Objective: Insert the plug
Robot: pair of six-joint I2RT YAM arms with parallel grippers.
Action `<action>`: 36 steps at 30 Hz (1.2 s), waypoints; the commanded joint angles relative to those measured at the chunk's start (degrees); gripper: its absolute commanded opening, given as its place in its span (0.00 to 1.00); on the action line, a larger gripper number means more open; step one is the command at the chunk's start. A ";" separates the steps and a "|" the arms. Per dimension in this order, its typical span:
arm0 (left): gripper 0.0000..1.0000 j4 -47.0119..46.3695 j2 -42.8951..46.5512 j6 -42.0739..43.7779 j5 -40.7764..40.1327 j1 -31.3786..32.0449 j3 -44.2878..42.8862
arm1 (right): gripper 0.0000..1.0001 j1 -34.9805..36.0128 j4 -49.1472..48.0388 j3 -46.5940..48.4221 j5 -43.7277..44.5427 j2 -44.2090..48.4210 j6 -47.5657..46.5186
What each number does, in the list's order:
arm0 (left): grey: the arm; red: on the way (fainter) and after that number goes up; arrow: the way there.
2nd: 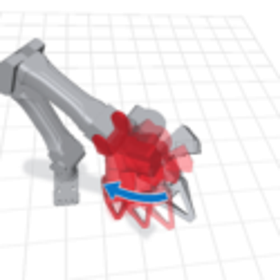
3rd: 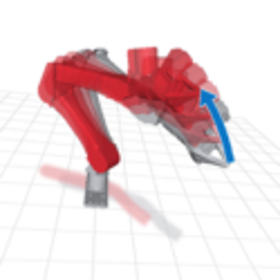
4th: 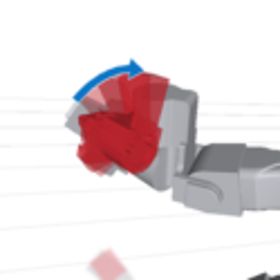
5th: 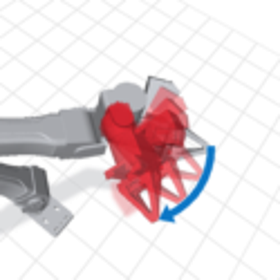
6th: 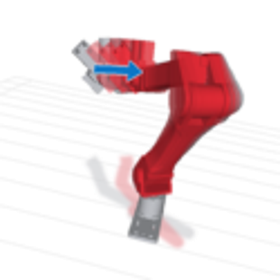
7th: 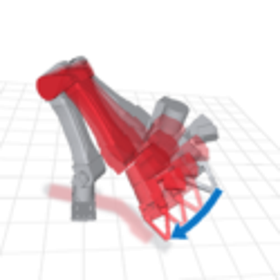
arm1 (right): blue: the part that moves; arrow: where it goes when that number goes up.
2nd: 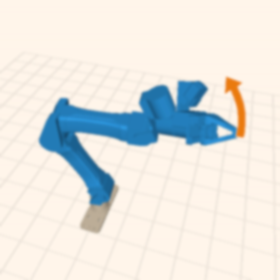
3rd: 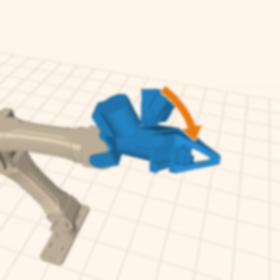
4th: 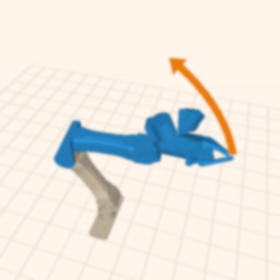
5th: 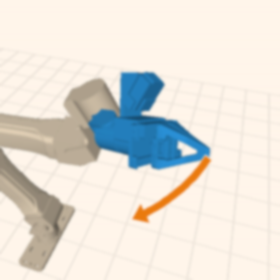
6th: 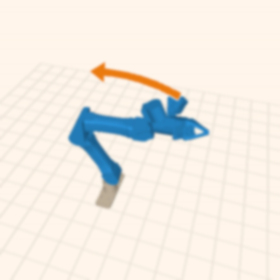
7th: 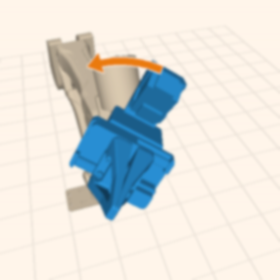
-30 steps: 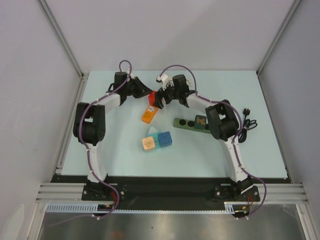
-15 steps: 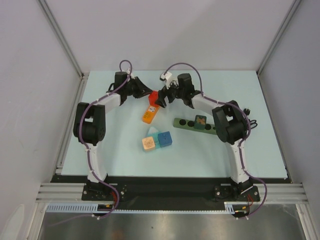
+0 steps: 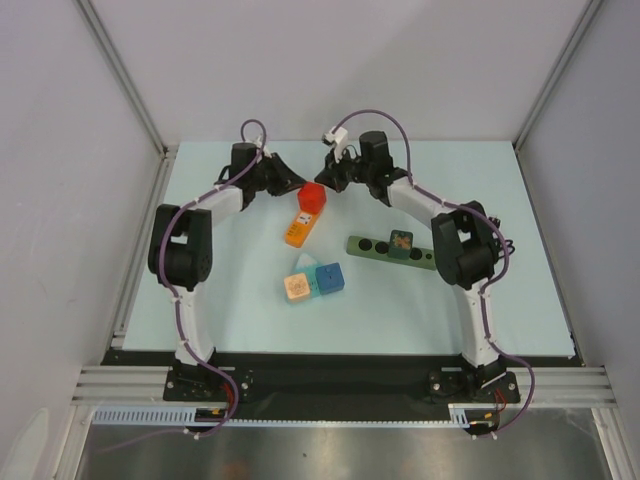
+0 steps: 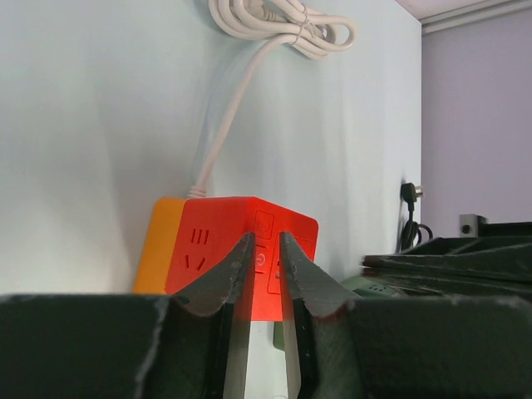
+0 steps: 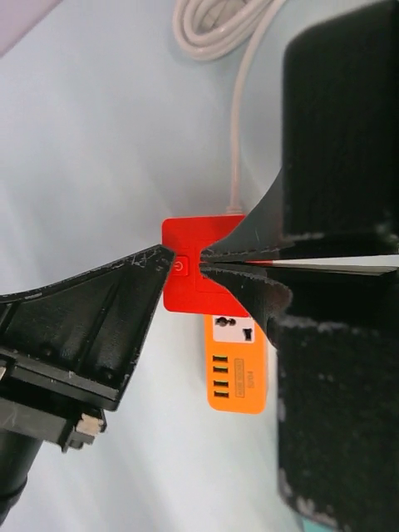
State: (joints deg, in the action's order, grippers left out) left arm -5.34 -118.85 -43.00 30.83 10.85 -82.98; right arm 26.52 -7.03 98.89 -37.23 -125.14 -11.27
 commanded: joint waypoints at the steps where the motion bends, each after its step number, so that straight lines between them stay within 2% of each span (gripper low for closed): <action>1: 0.23 1.74 -0.95 1.87 -0.51 1.98 -0.78 | 0.00 1.07 6.66 3.76 -1.00 -5.62 0.55; 2: 0.23 1.74 -0.86 2.04 -0.77 2.42 -0.34 | 0.00 1.34 9.02 3.42 0.57 -6.07 0.72; 6: 0.23 1.83 -0.68 3.10 -2.17 3.21 1.33 | 0.00 1.34 3.60 -6.58 4.79 -4.85 4.93; 9: 0.22 2.00 -0.95 3.19 -2.27 3.47 1.42 | 0.00 0.99 1.67 -8.10 5.59 -2.65 5.81; 14: 0.22 2.53 -0.25 3.19 -2.18 3.65 0.89 | 0.00 1.07 5.27 -4.15 5.42 -2.48 5.82; 18: 0.23 7.08 0.19 5.12 -3.23 3.65 -4.01 | 0.00 1.25 8.41 -0.64 5.77 -0.99 6.08; 27: 0.23 9.04 0.19 5.12 -3.23 3.65 -5.61 | 0.00 1.43 9.13 -0.45 4.89 3.24 6.00; 31: 0.23 9.12 -0.16 5.21 -3.50 3.65 -4.74 | 0.00 1.43 8.09 -3.17 4.28 1.40 6.61; 36: 0.22 8.86 -1.12 5.56 -4.11 3.91 -2.89 | 0.00 1.52 13.09 -2.73 7.35 -3.53 8.89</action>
State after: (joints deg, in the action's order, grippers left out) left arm 2.26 -118.93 -39.35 27.88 14.13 -86.78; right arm 27.73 -0.19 96.73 -32.14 -125.69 -4.58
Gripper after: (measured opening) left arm 0.225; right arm 0.009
